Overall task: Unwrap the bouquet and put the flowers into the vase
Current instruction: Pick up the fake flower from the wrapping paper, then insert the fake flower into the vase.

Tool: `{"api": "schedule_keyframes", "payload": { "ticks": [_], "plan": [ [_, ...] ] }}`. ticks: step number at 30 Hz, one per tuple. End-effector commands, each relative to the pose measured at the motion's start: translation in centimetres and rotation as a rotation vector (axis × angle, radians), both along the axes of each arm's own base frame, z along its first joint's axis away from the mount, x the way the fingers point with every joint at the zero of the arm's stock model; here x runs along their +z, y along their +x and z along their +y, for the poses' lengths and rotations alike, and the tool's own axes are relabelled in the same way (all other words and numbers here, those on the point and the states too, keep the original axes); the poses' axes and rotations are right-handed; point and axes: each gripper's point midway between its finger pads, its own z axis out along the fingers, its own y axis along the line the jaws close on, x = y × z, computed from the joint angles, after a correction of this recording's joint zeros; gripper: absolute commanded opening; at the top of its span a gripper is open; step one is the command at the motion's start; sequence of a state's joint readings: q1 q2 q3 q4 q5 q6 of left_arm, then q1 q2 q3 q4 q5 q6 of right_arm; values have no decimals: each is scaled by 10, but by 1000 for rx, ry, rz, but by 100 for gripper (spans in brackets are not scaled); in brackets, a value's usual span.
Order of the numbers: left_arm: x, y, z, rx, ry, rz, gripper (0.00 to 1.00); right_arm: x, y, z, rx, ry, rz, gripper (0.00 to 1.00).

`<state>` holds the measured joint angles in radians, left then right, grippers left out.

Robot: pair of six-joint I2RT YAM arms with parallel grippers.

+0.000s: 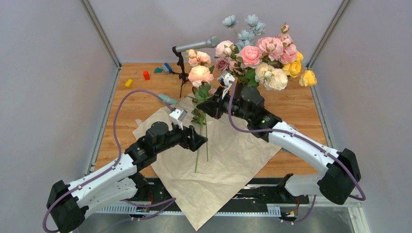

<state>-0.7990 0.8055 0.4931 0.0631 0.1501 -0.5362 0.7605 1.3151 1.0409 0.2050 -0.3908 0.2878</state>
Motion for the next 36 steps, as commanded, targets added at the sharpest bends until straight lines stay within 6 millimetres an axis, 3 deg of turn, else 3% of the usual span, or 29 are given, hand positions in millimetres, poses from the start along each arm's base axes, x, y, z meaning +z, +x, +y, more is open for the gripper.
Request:
{"api": "schedule_keyframes", "payload": {
  "ticks": [1, 2, 6, 11, 18, 24, 28, 36],
  "plan": [
    [17, 15, 10, 56, 105, -55, 98, 42, -20, -10, -14, -39, -235, 0],
    [13, 15, 13, 60, 139, -40, 99, 43, -22, -14, -32, -61, -259, 0],
    [26, 27, 22, 80, 219, -49, 100, 51, -29, -29, -99, -122, -359, 0],
    [30, 48, 46, 106, 251, -1, 100, 83, -40, -59, -210, -111, -472, 0],
    [42, 97, 108, 318, 329, 33, 100, 125, -29, -126, -516, -69, -599, 0],
    [40, 120, 151, 479, 334, 70, 100, 151, -17, -171, -767, -39, -677, 0],
    [45, 127, 170, 542, 399, 51, 100, 166, -11, -186, -884, 26, -711, 0],
    [36, 126, 178, 555, 450, 63, 100, 172, 6, -188, -1032, 68, -786, 0]
  ]
}}
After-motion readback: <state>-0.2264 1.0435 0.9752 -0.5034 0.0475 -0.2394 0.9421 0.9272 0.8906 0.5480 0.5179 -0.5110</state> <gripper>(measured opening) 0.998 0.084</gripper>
